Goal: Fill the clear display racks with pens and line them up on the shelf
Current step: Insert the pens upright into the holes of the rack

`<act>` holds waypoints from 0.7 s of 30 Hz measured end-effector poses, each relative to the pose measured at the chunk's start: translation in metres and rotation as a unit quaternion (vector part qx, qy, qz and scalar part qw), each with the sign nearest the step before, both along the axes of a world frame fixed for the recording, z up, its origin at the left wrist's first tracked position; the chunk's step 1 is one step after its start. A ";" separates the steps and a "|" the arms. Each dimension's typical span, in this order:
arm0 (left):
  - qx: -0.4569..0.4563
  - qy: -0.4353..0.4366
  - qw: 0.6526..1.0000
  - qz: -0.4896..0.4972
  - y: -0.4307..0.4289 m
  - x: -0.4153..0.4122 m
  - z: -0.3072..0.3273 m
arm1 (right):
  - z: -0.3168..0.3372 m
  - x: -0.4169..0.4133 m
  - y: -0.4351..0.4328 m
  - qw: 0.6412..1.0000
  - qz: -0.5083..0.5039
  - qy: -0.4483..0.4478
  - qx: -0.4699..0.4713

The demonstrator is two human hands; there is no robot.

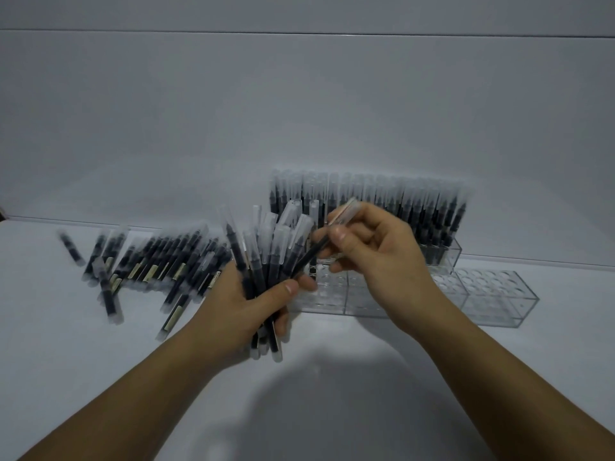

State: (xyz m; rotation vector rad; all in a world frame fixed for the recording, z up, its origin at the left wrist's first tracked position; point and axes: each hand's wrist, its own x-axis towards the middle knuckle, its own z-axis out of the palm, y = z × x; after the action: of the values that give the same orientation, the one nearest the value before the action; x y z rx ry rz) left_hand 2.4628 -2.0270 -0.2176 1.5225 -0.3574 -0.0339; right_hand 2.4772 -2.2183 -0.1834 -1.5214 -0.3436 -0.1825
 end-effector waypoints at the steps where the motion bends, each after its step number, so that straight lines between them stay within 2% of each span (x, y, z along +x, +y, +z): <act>1: -0.002 0.004 1.000 0.018 0.001 0.001 0.000 | 0.002 0.001 -0.002 0.999 -0.018 0.005 0.026; 3: -0.011 -0.003 0.999 0.048 0.004 0.003 0.000 | 0.006 0.003 -0.007 0.995 -0.071 -0.005 0.062; 7: -0.004 -0.054 0.993 0.109 0.011 0.010 0.002 | 0.006 0.007 -0.017 0.988 -0.142 -0.059 0.034; 12: -0.022 -0.073 0.987 0.141 0.018 0.016 0.005 | -0.001 0.008 -0.016 0.985 -0.124 -0.112 -0.030; 21: -0.009 -0.034 0.986 0.164 0.014 0.013 0.006 | 0.000 0.022 -0.007 0.976 -0.096 -0.165 -0.102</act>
State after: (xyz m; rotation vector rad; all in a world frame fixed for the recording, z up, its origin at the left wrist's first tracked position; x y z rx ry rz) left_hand 2.4757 -2.0127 -0.2114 1.5498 -0.1560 0.2801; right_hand 2.4994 -2.2254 -0.1839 -1.7285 -0.4900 -0.5709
